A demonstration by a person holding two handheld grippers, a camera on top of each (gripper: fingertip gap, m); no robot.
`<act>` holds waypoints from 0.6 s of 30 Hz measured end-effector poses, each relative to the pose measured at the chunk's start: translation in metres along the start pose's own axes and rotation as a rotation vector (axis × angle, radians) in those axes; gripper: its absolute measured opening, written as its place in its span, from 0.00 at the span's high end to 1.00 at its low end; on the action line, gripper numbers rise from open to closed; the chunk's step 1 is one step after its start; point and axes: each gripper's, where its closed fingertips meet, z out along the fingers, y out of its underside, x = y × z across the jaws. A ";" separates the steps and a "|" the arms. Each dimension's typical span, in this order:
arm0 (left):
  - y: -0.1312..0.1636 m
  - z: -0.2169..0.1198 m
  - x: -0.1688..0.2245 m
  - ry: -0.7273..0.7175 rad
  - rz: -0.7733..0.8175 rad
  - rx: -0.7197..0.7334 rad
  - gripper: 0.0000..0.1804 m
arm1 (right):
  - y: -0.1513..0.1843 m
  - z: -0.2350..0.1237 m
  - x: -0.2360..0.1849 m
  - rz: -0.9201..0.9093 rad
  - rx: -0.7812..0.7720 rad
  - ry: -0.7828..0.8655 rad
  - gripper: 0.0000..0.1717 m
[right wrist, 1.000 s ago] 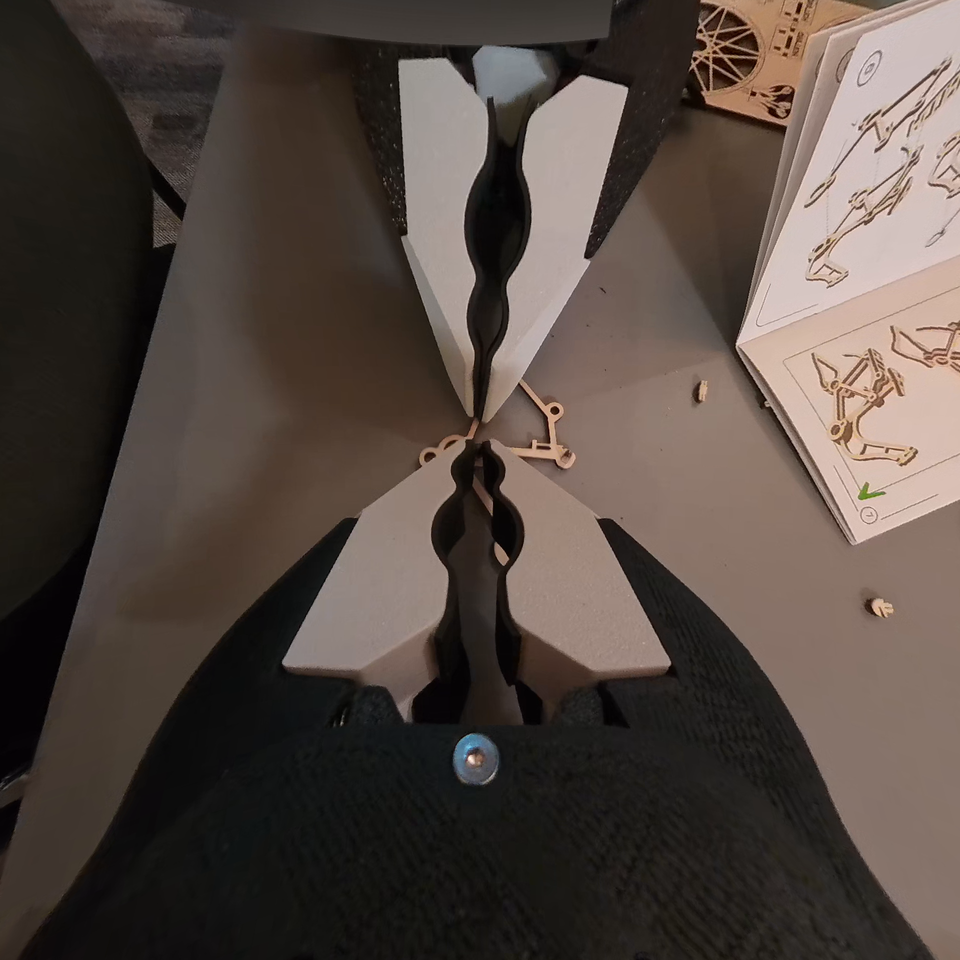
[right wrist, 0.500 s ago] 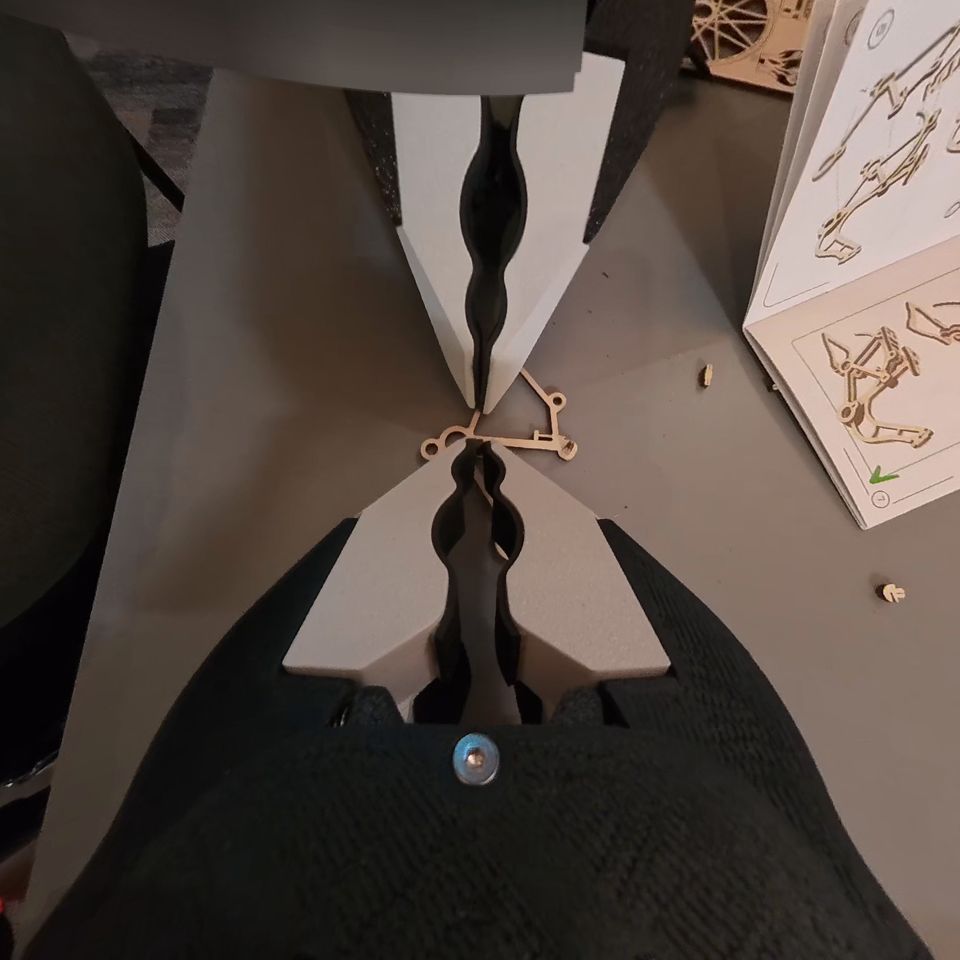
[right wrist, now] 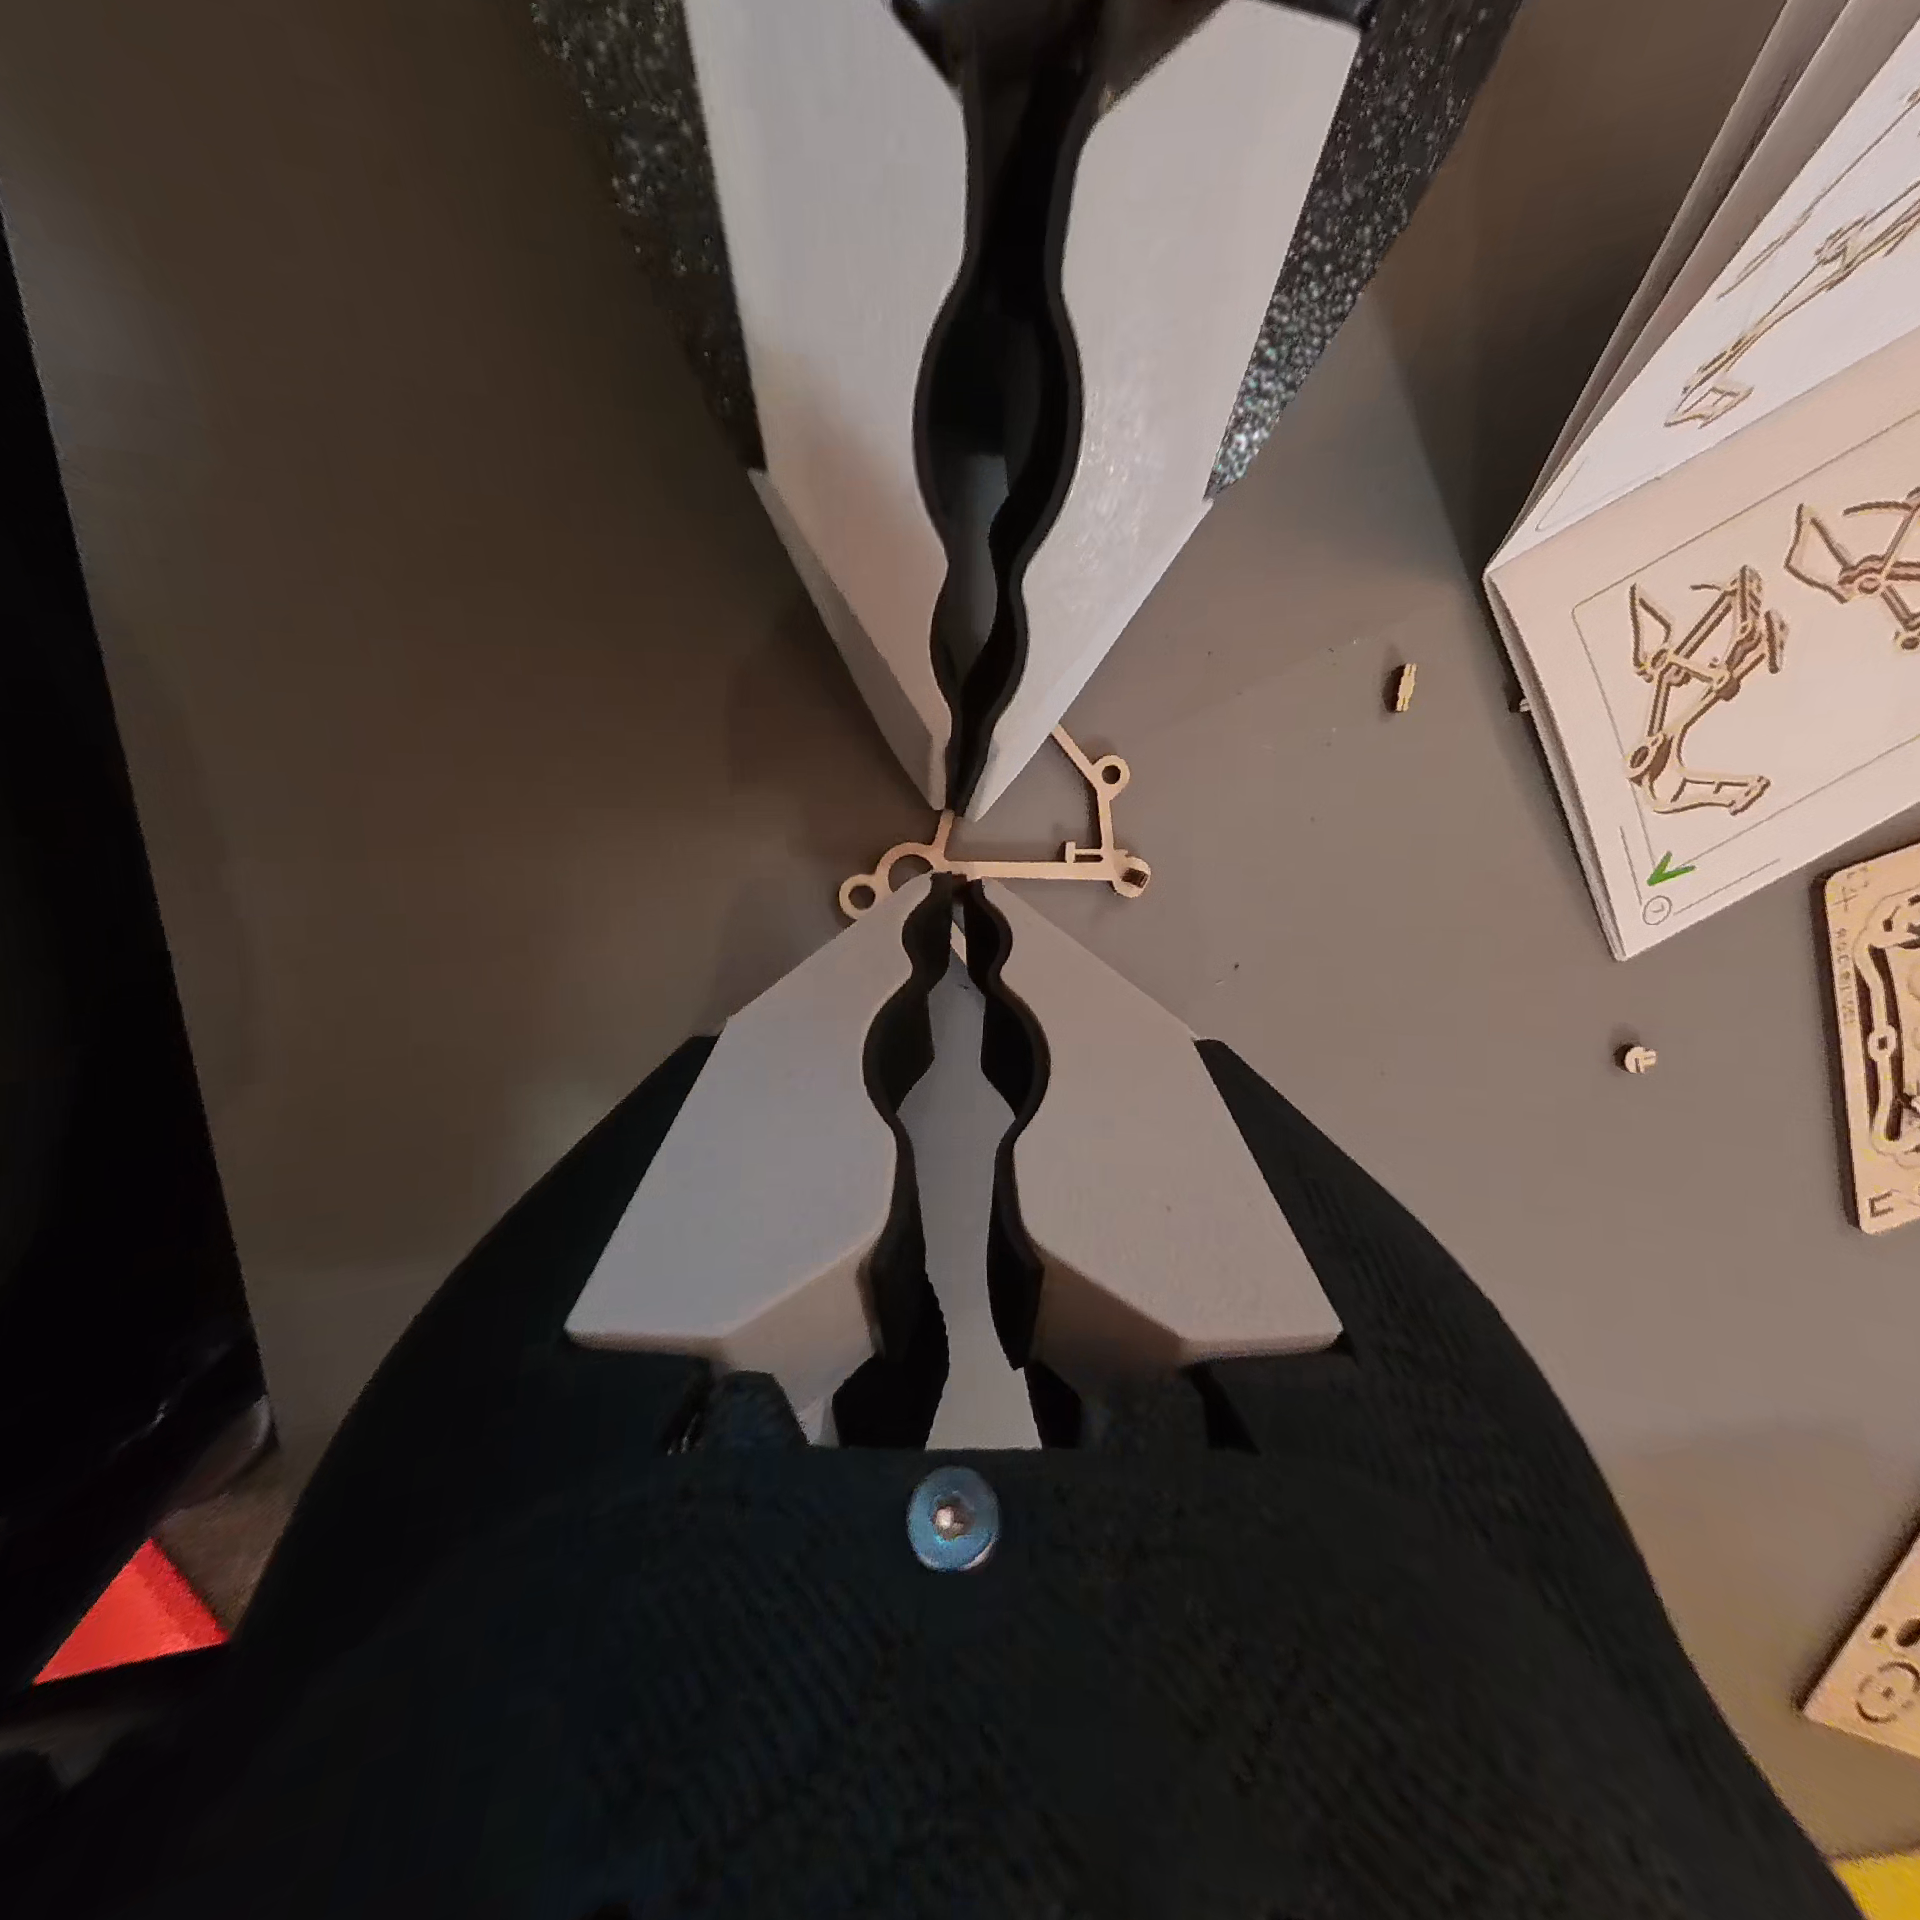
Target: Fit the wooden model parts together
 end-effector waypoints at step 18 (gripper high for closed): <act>0.000 0.001 0.001 0.009 -0.002 -0.001 1.00 | -0.002 0.001 0.000 -0.059 -0.110 -0.058 1.00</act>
